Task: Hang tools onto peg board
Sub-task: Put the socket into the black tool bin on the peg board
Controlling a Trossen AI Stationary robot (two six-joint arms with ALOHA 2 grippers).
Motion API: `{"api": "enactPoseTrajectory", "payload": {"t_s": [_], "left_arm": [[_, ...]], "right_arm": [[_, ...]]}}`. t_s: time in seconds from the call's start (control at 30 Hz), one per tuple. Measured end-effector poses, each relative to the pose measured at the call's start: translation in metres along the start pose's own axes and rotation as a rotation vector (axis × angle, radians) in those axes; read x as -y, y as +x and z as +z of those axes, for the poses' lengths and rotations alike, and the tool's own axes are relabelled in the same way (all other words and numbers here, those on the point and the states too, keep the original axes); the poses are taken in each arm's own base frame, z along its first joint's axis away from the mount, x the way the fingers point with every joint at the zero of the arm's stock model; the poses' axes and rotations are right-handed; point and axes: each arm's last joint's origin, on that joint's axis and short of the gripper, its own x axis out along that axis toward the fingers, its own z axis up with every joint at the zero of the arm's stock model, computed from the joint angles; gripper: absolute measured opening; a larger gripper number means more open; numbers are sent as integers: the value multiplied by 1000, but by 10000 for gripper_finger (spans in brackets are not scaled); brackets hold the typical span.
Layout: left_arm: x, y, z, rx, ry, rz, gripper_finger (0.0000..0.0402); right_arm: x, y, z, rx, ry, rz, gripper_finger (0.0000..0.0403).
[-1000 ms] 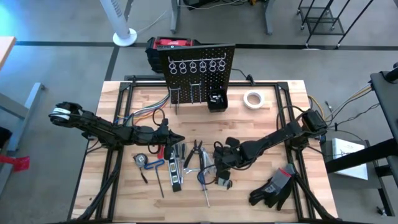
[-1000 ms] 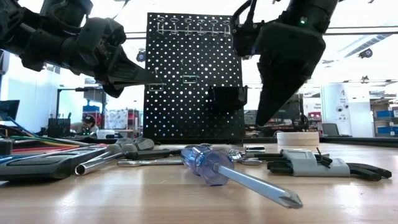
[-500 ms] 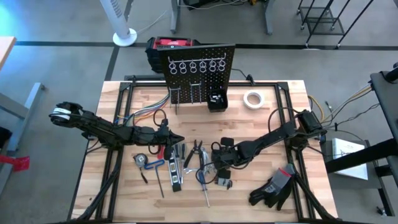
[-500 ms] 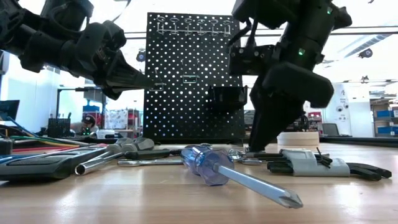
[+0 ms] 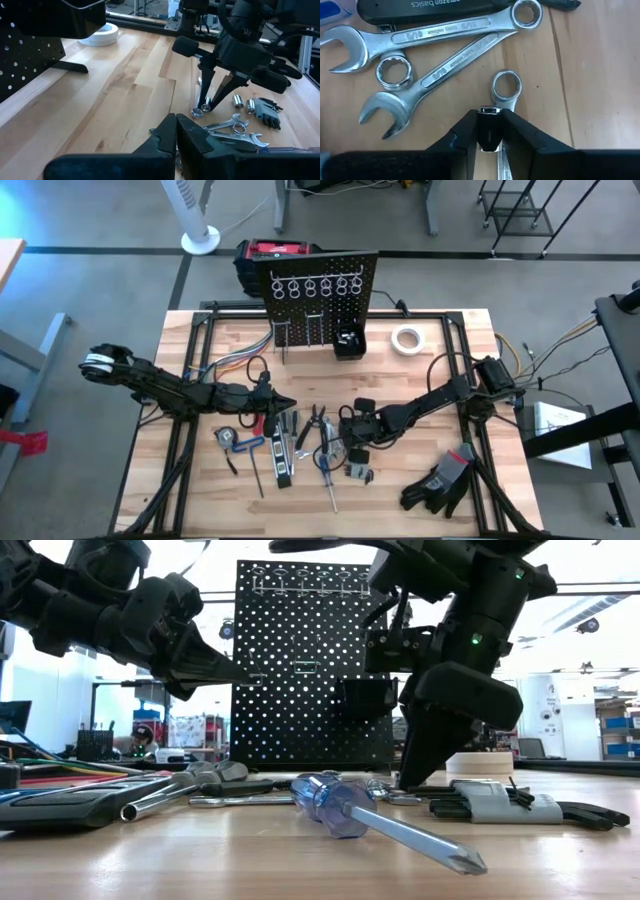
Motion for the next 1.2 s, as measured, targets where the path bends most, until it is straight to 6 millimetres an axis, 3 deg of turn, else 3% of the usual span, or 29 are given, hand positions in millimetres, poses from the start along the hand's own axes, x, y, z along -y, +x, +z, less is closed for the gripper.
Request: {"api": "enactPoseTrajectory", "payload": {"t_s": [0.2,0.37,0.6,0.87,1.2], "left_arm": [[0,0,0,0,0,0,0],[-1,0,0,7,1,33,0],[-1,0,-1,-1,8,36,0],[-1,0,0,9,10,45,0],[0,0,1,21,16,40,0]], "right_arm": [[1,-9,4,20,9,1,46],[7,-41,29,152,-9,13,46],[34,-74,49,281,1,-92,46],[63,-101,56,371,27,-178,44],[88,-114,61,443,58,-210,44]]}}
